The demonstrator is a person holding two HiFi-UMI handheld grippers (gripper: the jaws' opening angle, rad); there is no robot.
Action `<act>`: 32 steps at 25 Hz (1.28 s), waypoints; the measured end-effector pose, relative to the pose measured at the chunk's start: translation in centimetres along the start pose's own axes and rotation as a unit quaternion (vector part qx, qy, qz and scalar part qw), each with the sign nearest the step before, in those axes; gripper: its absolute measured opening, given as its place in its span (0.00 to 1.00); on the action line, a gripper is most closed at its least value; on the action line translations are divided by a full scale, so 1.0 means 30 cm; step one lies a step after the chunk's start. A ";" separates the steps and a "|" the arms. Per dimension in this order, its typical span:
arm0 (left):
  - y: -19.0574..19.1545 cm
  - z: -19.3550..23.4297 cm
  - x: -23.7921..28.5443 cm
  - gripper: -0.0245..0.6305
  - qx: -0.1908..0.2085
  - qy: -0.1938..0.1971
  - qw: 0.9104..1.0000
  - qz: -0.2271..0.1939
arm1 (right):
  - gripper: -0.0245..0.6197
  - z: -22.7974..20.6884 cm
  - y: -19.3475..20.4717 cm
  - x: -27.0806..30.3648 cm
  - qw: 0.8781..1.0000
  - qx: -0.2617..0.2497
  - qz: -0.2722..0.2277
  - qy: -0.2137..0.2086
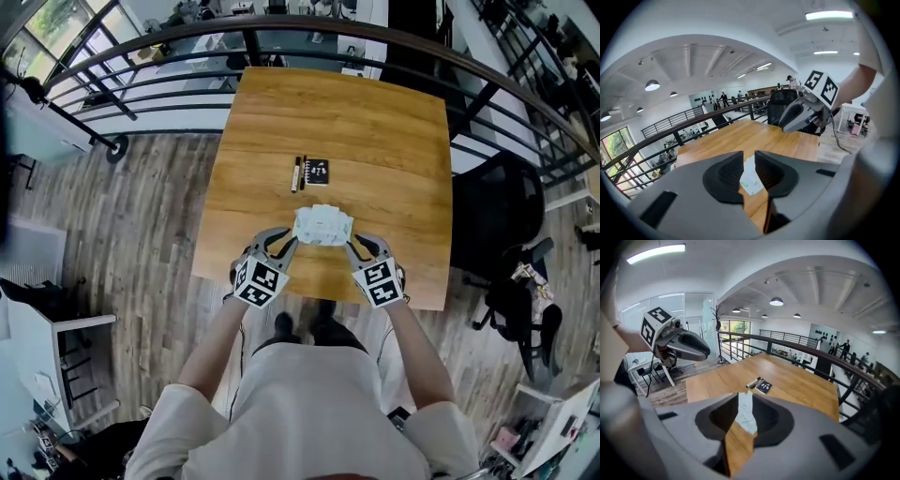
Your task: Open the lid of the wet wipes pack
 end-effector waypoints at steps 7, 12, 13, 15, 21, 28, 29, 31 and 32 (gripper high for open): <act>-0.007 -0.047 -0.234 0.10 0.011 0.026 0.999 -0.040 | 0.12 0.154 -0.083 -0.212 0.997 0.010 -0.034 0.066; -0.018 -0.066 -0.383 0.08 0.022 0.039 0.996 -0.071 | 0.09 0.264 -0.129 -0.343 0.992 0.024 -0.060 0.106; -0.018 -0.068 -0.408 0.08 0.022 0.040 0.996 -0.077 | 0.09 0.283 -0.133 -0.366 0.991 0.027 -0.066 0.113; -0.014 -0.076 -0.452 0.07 0.018 0.042 0.995 -0.088 | 0.08 0.318 -0.137 -0.411 0.989 0.034 -0.076 0.126; -0.046 -0.140 -0.577 0.05 -0.008 0.040 0.992 -0.120 | 0.04 0.383 -0.120 -0.580 0.981 0.057 -0.108 0.150; -0.098 -0.200 -0.656 0.03 -0.034 0.028 0.987 -0.156 | 0.04 0.376 -0.101 -0.719 0.974 0.076 -0.148 0.151; -0.108 -0.209 -0.664 0.03 -0.039 0.026 0.986 -0.163 | 0.04 0.369 -0.097 -0.735 0.974 0.080 -0.153 0.149; -0.132 -0.229 -0.679 0.03 -0.052 0.018 0.983 -0.175 | 0.04 0.347 -0.094 -0.765 0.973 0.085 -0.164 0.141; -0.141 -0.245 -0.687 0.03 -0.059 0.014 0.982 -0.181 | 0.04 0.337 -0.091 -0.781 0.972 0.088 -0.169 0.136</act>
Point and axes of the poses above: the fingertips, and each gripper's own axes: x forward along the fingers, z to its left, y out of its underside, the point moved 10 cm from there along -x, backward along the fingers, and after that the axes turned 6 degrees about y, right-handed, at the moved point
